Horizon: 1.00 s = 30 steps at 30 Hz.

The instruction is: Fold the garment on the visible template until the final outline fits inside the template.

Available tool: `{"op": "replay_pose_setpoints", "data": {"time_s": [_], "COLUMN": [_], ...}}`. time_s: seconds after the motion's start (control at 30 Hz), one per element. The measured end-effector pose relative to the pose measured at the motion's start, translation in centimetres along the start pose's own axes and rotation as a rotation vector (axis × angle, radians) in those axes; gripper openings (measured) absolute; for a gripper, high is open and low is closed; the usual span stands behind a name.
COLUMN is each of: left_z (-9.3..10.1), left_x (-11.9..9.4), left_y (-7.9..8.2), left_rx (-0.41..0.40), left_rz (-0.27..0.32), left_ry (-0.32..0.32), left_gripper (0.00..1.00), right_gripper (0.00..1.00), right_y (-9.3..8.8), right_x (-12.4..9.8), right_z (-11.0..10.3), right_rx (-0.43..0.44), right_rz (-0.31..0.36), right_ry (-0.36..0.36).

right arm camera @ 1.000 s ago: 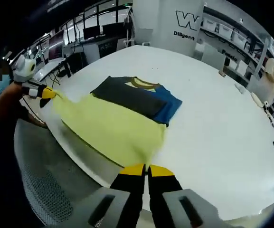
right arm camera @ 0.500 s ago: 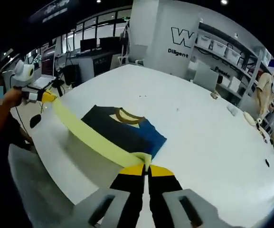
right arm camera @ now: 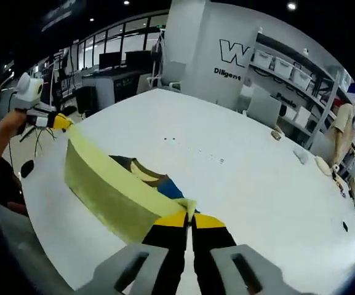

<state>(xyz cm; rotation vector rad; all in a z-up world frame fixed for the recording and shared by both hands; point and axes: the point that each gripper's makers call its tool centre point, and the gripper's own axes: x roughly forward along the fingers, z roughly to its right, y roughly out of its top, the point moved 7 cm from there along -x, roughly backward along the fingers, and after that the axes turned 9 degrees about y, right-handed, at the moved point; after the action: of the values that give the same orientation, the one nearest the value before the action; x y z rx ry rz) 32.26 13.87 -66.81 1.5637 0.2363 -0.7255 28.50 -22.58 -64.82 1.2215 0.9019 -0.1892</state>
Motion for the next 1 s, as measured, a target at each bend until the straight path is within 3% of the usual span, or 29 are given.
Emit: {"op": "replay_pose_setpoints", "data": {"time_s": [0.3,0.4,0.5,1.0], "left_z": [-0.5,-0.8,-1.1,-1.3], "left_x": [5.9,8.3,10.0,14.0], "left_y": [-1.6,-3.1,-4.3,-6.9], "left_rx": [-0.028,-0.037,-0.029,-0.013], "left_rz": [-0.067,-0.131,-0.147,-0.064], "left_ry": [0.019,0.036,0.046,0.06], "left_gripper": [0.0,0.0,0.0,0.0], "right_gripper": [0.0,0.0,0.0,0.0], "right_y": [-1.1,-1.8,-2.3,-6.8], "right_x": [6.9,8.7,10.2,15.4], "right_z": [2.5,3.0,3.5,4.7], "right_rx": [-0.003,-0.003,-0.004,-0.024], "right_rz": [-0.038,-0.067,-0.068,-0.005], "right_ry": [-0.022,-0.015,-0.012,-0.085]}}
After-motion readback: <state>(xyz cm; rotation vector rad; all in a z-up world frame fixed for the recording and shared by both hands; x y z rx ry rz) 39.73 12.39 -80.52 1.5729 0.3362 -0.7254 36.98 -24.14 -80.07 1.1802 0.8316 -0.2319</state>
